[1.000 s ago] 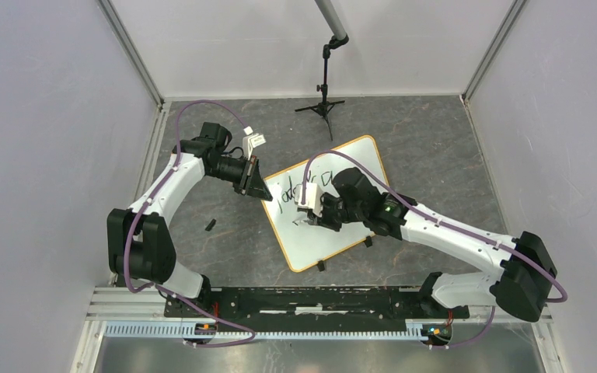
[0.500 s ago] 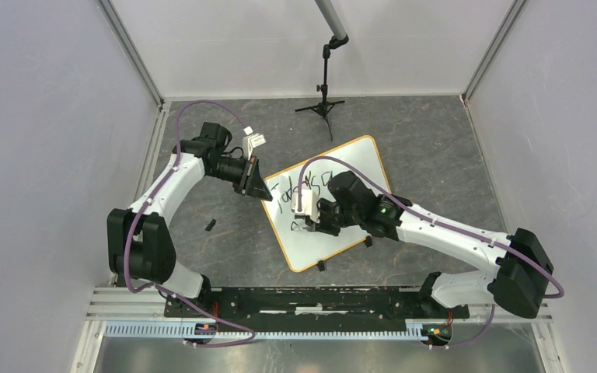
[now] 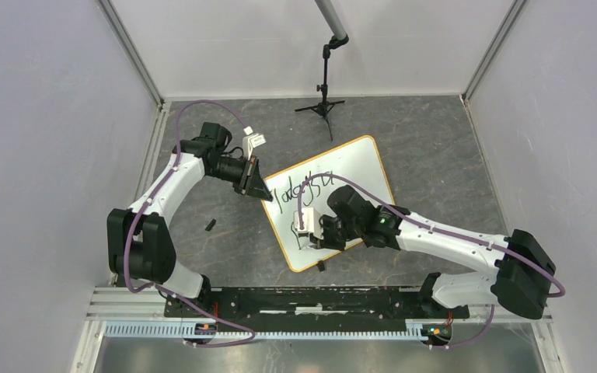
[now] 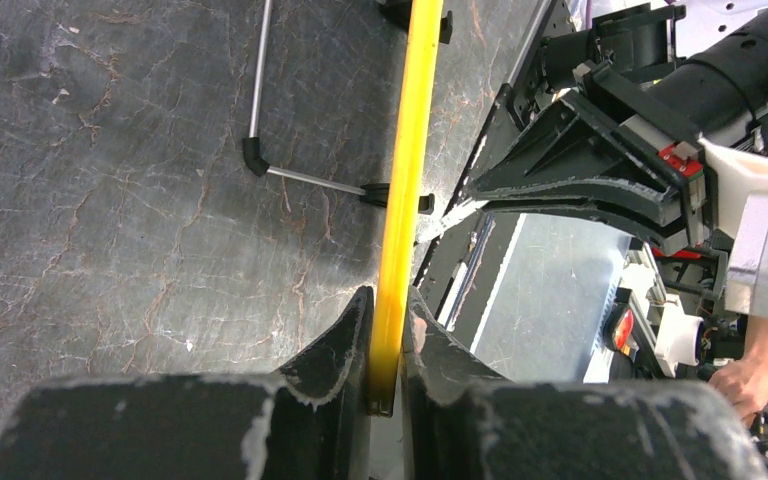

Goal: Write a sentence on the whiteboard

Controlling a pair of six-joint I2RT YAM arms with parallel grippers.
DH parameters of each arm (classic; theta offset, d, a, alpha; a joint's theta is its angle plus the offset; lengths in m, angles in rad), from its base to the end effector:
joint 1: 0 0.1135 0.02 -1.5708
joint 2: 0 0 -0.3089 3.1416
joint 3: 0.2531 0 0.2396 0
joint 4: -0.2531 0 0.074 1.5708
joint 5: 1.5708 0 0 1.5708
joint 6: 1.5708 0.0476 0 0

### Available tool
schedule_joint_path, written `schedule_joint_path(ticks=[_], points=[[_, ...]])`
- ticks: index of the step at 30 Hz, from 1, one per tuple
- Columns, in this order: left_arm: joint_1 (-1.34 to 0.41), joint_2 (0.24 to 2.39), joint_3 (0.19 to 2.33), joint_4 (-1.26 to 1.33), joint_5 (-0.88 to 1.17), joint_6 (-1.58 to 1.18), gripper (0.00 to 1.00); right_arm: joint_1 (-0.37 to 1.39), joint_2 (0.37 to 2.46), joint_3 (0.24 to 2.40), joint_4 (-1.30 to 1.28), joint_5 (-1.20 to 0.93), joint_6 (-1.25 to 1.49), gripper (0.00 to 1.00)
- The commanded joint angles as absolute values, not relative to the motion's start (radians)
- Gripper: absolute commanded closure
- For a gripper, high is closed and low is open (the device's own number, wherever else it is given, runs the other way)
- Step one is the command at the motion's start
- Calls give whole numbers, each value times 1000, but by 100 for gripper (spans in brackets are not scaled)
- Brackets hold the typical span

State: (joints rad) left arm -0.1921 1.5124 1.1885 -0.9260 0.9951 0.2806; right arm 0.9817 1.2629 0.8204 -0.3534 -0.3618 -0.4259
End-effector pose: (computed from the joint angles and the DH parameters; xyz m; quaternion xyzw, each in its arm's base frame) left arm 0.2599 -0.0912 0.3101 0.2773 0.8255 -0.4645 0.1611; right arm 0.1219 0.2128 0.2781 -0.6412 0.6504 0.2621 0.3117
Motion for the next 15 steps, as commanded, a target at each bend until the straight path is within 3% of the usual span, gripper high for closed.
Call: schedule_joint_path(ticks=[1, 15], points=[[-201, 1508, 1215, -894, 923, 312, 97, 1013, 1295, 838, -345, -339, -442, 100], [-201, 1508, 1215, -894, 923, 311, 98, 1022, 1284, 949, -314, -317, -420, 100]])
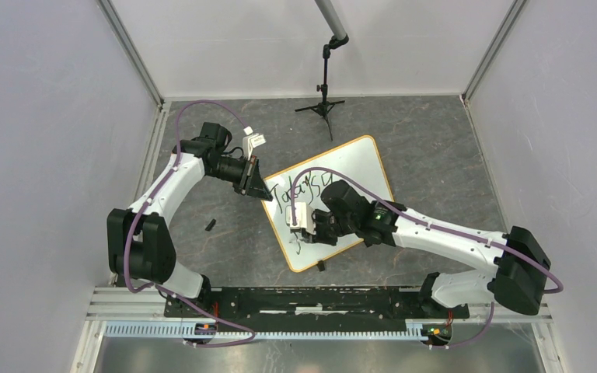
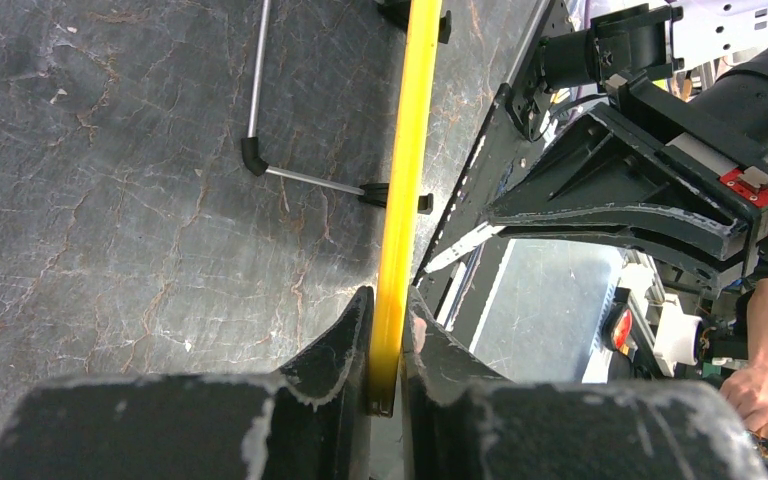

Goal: Write a sentence on the whiteboard

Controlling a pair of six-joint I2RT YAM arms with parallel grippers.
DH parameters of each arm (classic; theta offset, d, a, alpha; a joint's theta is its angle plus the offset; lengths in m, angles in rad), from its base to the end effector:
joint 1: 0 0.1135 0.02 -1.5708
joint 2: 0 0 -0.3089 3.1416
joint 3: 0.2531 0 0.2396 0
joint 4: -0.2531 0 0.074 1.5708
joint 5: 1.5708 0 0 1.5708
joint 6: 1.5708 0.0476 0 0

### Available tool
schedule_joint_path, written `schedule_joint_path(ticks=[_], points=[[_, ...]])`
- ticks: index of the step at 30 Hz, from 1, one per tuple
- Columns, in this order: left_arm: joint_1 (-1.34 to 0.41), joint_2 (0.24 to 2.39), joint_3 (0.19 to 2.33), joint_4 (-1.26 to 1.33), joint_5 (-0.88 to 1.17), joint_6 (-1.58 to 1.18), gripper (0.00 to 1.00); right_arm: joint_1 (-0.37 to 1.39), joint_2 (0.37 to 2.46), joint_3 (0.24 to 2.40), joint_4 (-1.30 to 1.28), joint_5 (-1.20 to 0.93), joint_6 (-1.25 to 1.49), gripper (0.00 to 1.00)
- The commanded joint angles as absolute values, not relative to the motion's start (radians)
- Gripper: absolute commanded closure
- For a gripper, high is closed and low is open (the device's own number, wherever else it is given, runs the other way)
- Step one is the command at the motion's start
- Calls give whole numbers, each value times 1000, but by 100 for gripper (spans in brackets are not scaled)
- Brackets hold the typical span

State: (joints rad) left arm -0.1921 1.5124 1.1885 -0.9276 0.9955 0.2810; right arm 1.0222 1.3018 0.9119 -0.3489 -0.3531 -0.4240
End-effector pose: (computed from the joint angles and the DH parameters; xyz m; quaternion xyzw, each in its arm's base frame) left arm 0.2597 -0.0912 0.3101 0.2771 0.8255 -0.4647 0.1605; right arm 0.1231 0.2330 0.2987 -0.6491 0.6282 0.2707 0.3328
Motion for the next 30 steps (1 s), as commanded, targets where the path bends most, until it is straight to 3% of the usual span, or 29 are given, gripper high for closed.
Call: schedule_joint_path(ticks=[1, 14, 30], points=[[-201, 1507, 1216, -893, 923, 310, 98, 1022, 1291, 951, -313, -308, -420, 100], [-202, 1503, 1212, -893, 922, 311, 97, 995, 1275, 913, -342, -225, -438, 100], [-201, 1507, 1221, -893, 922, 307, 98, 957, 1209, 923, -372, -290, -449, 100]])
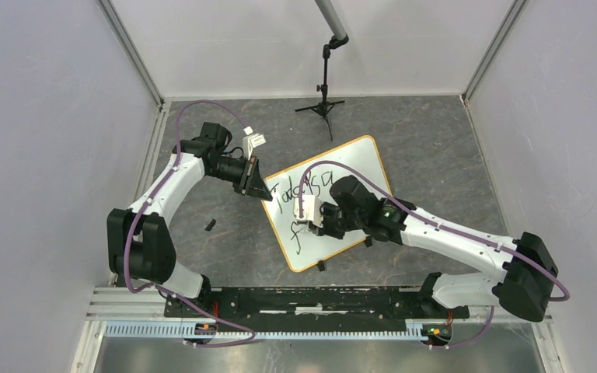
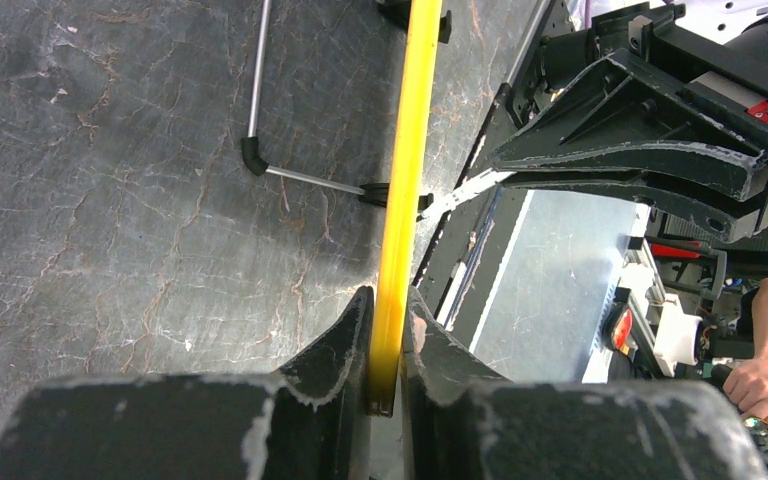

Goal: Write a sentence on the whiteboard

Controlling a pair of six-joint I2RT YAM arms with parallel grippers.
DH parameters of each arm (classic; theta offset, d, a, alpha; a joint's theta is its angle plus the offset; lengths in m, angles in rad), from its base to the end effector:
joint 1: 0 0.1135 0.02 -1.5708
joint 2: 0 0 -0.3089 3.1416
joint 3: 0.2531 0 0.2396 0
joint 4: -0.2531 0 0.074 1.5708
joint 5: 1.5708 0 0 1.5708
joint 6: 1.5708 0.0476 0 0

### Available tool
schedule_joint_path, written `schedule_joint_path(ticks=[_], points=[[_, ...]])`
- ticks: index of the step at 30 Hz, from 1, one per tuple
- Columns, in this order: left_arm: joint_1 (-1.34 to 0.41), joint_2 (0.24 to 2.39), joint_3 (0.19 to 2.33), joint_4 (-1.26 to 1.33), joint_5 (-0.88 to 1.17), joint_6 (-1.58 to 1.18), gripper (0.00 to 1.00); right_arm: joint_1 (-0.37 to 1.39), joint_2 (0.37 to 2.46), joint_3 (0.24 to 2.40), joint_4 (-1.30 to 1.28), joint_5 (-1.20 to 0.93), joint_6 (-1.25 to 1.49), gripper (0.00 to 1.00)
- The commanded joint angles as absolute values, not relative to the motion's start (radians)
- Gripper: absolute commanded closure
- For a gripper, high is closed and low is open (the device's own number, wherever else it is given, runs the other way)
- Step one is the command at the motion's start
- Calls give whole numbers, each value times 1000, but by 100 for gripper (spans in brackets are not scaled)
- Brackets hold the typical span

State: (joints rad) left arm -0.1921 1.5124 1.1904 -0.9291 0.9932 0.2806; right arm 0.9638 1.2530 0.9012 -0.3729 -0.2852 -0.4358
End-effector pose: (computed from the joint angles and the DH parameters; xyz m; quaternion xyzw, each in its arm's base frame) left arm 0.2598 -0.0912 0.3105 0.2770 0.8261 -0.4637 0.1606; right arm 0.1325 0.2142 0.3040 -0.6260 0.6529 0.2311 0.3585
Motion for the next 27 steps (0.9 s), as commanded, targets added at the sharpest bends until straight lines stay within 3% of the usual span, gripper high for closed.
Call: schedule_joint_path(ticks=[1, 27], points=[[-201, 1505, 1221, -893, 922, 307, 98, 957, 1206, 926, -372, -290, -448, 100], [-201, 1509, 1220, -893, 925, 311, 98, 957, 1223, 860, -406, -238, -461, 100]])
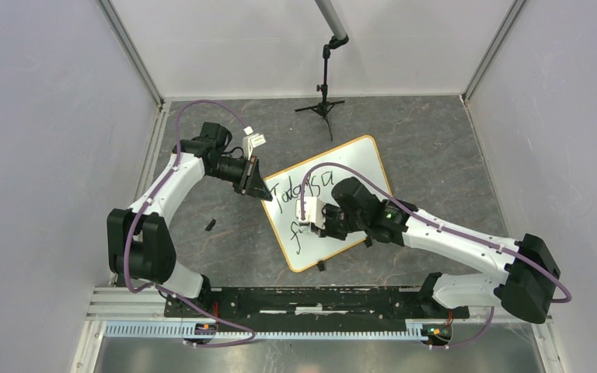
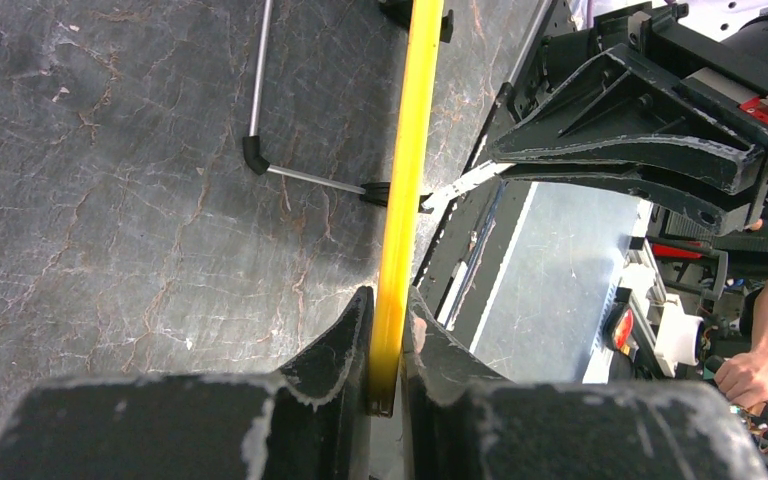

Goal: Write a sentence on the whiteboard

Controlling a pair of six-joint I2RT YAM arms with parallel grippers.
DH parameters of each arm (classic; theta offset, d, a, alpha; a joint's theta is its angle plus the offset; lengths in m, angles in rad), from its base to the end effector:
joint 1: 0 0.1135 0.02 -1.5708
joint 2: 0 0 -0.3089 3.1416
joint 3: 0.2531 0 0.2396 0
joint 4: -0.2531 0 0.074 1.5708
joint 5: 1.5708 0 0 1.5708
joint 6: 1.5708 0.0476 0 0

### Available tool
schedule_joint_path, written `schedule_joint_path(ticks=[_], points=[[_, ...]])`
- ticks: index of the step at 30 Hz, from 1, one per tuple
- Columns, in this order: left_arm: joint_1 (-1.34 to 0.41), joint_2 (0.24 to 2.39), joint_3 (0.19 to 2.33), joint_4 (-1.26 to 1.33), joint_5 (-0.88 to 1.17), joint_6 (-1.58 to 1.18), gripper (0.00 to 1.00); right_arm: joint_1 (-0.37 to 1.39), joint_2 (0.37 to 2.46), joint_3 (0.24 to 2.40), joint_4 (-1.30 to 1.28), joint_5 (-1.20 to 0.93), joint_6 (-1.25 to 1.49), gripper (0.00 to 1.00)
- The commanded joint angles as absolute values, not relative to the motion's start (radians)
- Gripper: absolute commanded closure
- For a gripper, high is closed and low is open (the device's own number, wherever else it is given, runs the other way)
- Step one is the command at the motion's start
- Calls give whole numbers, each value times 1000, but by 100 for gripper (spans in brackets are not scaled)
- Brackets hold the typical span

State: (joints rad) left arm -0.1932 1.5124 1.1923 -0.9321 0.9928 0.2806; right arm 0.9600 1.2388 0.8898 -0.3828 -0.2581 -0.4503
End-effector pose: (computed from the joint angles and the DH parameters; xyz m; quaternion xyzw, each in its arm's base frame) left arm 0.2596 -0.0914 0.3109 0.2772 0.8262 -0.4637 0.1599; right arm 0.1318 0.2094 0.3024 -0.6269 0.6557 0.2156 0.3612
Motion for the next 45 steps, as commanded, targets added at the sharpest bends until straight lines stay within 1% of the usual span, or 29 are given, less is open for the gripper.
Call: schedule_joint_path(ticks=[1, 10, 22, 36, 45], points=[[-201, 1507, 1219, -893, 925, 311, 97, 957, 1221, 853, -408, -244, -459, 100], [-201, 1512, 1218, -894, 925, 311, 98, 960, 1215, 835, -405, -291, -453, 100], [-200, 1507, 1216, -893, 922, 310, 97, 955, 1243, 891, -374, -273, -442, 100], [-201, 1515, 1224, -905, 920, 320, 97, 897, 1251, 942, -386, -279, -452, 100], [-200, 1513, 1225, -906, 923, 318, 97, 895, 1194, 924, -421, -349, -475, 100]])
